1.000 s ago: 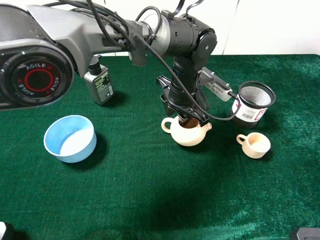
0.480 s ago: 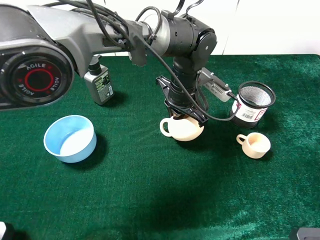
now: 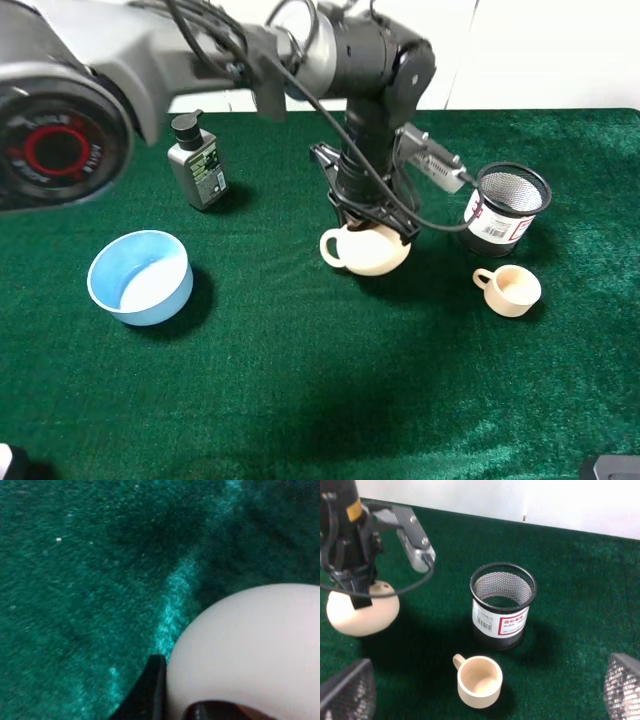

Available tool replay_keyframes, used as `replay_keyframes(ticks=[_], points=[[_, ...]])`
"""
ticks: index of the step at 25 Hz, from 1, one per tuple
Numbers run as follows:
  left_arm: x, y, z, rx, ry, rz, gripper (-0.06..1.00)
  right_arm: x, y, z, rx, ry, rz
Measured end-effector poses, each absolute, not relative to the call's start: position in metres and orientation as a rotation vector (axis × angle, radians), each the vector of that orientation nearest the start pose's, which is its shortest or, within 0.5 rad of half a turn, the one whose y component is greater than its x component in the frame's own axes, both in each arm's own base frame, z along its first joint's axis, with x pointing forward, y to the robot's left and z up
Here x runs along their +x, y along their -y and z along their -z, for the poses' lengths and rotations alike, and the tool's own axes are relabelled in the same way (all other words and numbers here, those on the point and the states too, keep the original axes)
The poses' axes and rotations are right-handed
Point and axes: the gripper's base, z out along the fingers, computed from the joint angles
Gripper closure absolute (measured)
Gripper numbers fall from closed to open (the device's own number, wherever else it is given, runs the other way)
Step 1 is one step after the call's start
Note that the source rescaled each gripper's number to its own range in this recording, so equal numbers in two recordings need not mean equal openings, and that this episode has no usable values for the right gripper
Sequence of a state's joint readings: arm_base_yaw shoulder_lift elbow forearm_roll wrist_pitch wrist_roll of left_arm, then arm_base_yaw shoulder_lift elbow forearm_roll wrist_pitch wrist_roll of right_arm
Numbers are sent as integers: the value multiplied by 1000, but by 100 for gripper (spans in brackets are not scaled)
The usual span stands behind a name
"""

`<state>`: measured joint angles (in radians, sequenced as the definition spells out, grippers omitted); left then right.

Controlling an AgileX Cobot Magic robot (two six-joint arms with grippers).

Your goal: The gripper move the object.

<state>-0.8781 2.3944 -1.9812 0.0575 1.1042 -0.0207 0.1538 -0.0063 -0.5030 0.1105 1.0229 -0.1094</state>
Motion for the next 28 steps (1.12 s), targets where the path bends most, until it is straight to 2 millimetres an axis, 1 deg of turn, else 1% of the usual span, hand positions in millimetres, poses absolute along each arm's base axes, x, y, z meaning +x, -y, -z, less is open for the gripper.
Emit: replay_keyframes(ticks=[5,11,13,21,28], points=[[318,370,-171,1239,-2667,53,94,-6,-8,-282,-265,-1978,-160],[324,353,-207,1177,-2649,53,94,-6,-8,-282,-265,-1978,-160],[327,347,-222,1142,-2633,68,94,-6,-8,-282,-265,-1978,-160],[341,310,-280,986,-2567,92,94,-6,-8,-282,-265,-1978,-160],[350,273,-323,857,-2508,76,94,-6,-8,-282,-265,-1978,-160]])
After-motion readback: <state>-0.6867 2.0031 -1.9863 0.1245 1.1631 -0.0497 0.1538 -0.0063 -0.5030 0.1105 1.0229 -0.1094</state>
